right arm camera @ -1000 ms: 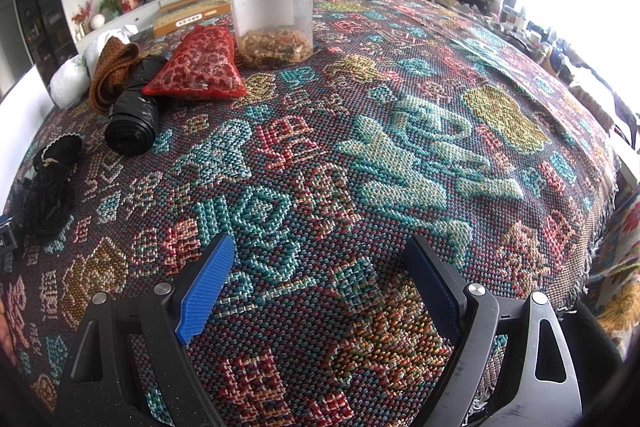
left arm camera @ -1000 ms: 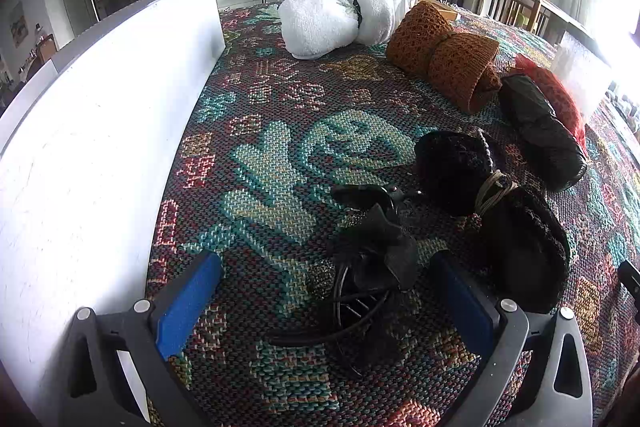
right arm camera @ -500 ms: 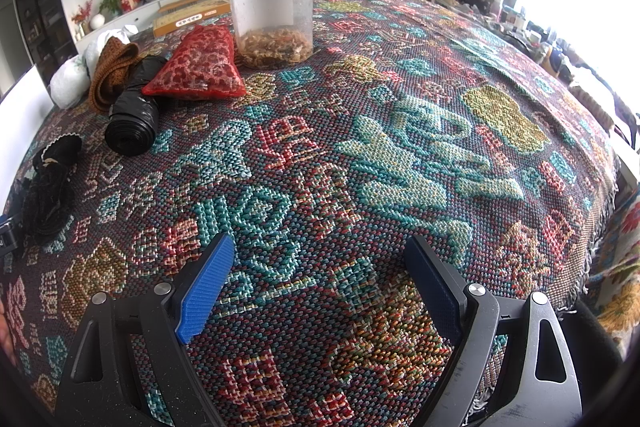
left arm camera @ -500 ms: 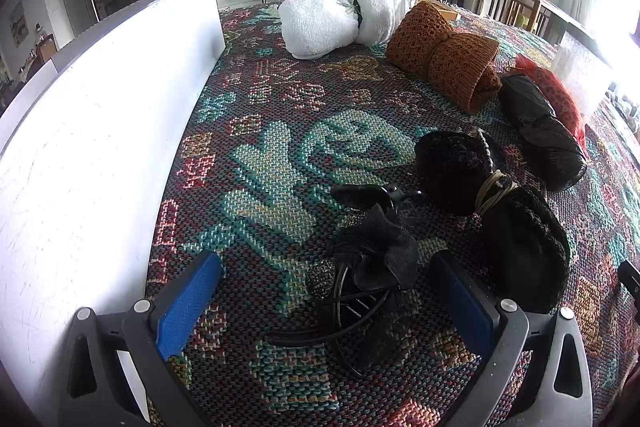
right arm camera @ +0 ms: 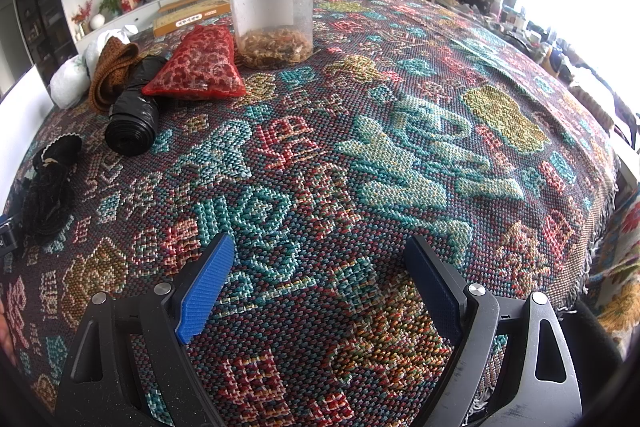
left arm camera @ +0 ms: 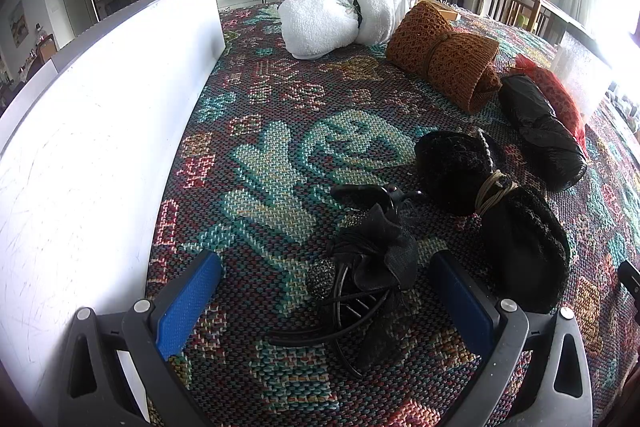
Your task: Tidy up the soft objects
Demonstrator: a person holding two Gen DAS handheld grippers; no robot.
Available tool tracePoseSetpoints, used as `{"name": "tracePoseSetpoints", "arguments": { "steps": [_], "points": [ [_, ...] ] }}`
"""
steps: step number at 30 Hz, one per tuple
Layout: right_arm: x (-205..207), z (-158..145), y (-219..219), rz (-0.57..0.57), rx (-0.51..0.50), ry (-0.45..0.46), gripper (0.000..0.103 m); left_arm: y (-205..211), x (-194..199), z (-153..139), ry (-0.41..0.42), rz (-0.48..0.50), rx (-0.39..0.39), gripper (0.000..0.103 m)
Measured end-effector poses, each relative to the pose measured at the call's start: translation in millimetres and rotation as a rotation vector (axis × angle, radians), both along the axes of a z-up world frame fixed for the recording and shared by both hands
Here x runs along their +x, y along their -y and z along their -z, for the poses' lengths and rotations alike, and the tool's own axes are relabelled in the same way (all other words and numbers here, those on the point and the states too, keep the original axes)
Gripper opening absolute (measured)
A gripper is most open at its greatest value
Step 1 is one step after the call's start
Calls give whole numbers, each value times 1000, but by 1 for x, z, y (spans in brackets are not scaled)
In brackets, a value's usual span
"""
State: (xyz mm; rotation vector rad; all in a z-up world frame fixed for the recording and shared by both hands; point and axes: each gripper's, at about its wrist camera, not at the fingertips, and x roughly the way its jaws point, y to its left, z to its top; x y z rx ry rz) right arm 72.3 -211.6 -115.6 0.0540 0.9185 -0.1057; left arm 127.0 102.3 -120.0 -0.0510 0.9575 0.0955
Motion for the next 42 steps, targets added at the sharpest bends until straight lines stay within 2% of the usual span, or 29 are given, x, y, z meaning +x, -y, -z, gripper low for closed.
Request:
{"name": "tracePoseSetpoints", "arguments": {
  "steps": [22,23,26,27,29,31,36,38,39,40,41,42],
  "points": [
    [4,-2,1,-26,21,-19,90,-1,0,0,0,0,0,103],
    [9,-4,4,-37,45,-30,90,-1,0,0,0,0,-1,103],
    [37,-18,22,-44,252,-9,89,0,0,0,-1,1,-3,103],
    [52,-25,27,-36,289,0,89,0,0,0,-3,2,-4,103],
    [83,-36,26,-51,305,8,89,0,0,-1,-17,15,-8,103],
    [117,-40,16,-99,313,-23,88,-1,0,-2,-40,37,-16,103],
    [169,-29,-14,-160,381,-81,86,-1,-11,-7,-63,75,-50,101],
    [181,-16,-21,-182,416,-124,76,-3,-14,-9,-66,81,-63,96],
    [185,-8,-24,-198,436,-163,47,-2,-15,-9,-67,86,-64,95],
    [184,-5,-24,-204,432,-176,30,-2,-14,-10,-69,91,-63,92],
    [180,-9,-23,-216,423,-167,29,-1,-14,-10,-68,93,-60,88],
    [175,-12,-21,-229,412,-176,22,-1,-14,-11,-65,95,-57,86]
  ]
}}
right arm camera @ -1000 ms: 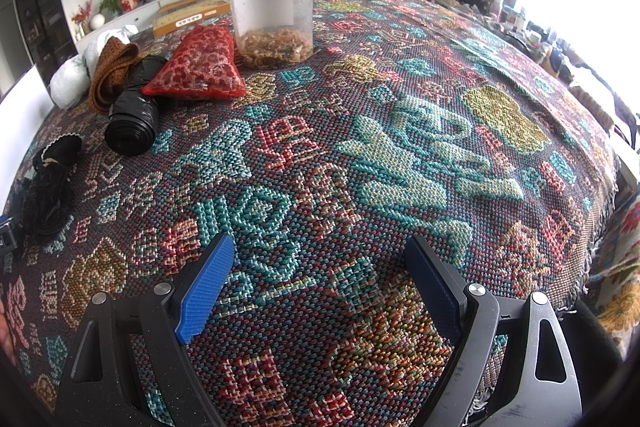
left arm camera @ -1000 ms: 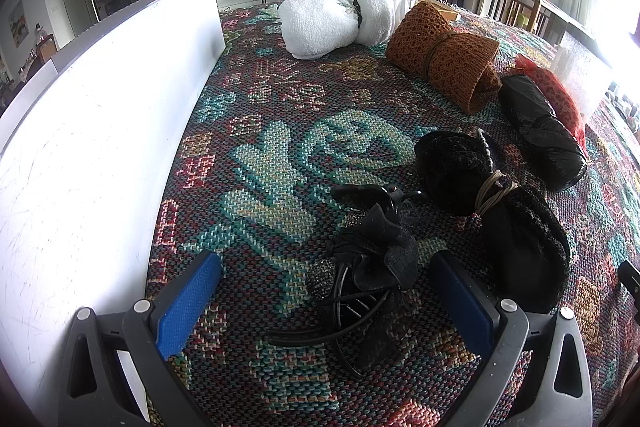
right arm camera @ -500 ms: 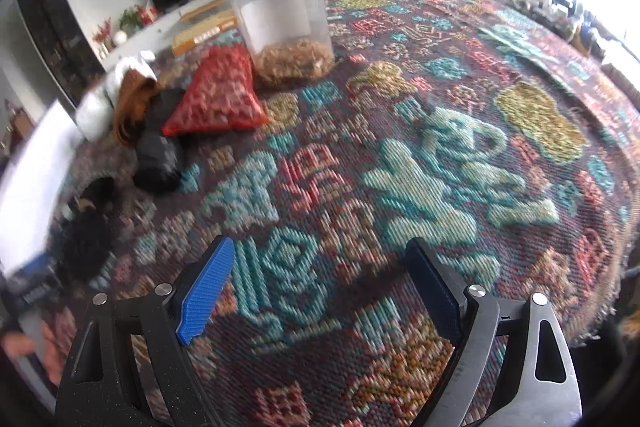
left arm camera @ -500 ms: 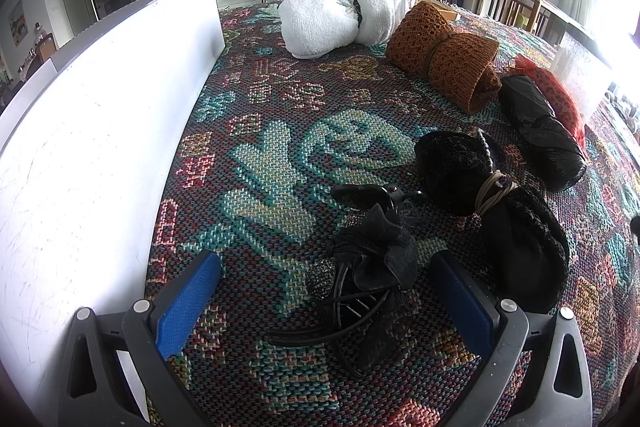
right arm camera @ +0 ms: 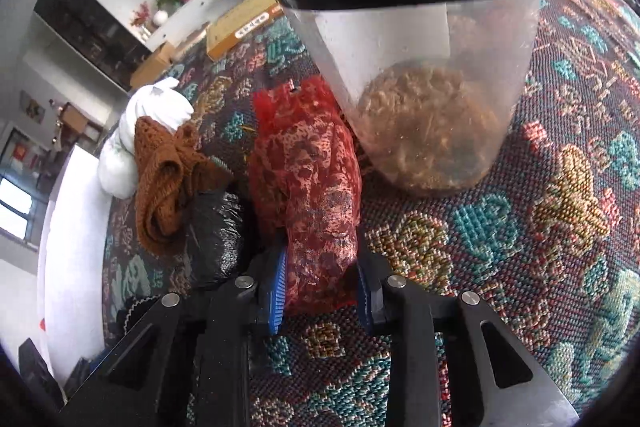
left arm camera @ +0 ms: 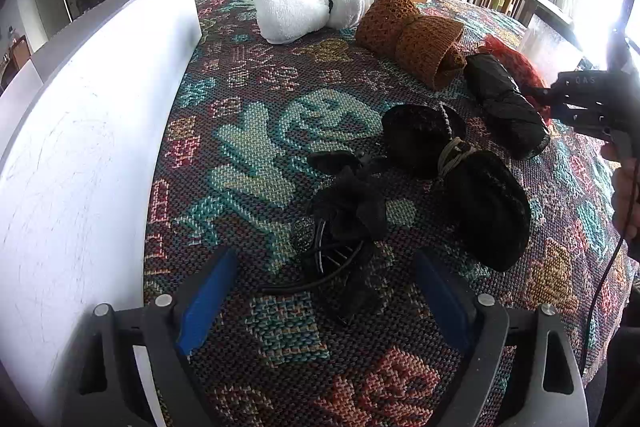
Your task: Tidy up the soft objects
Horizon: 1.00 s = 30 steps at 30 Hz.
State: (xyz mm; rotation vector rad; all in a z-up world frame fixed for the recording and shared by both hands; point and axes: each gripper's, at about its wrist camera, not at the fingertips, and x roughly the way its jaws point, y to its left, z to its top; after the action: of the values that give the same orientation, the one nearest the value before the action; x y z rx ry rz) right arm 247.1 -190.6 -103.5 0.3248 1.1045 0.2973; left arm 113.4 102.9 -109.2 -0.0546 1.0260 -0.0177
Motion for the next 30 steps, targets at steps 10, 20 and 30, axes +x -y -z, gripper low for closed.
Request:
{"name": "tracePoseSetpoints", "arguments": {
  "steps": [10,20,30],
  "points": [
    [-103,-43,53,15,-43,40,19,-7,-6,-10,52,-48,-59,37],
    [-147,-149,-73,-216,82,207,19,-52,-63,-120,249,-48,-264,37],
    [-207,-160,-287,-634,326,122,36,-204,-132,-140,221,-379,-1,68]
  ]
}}
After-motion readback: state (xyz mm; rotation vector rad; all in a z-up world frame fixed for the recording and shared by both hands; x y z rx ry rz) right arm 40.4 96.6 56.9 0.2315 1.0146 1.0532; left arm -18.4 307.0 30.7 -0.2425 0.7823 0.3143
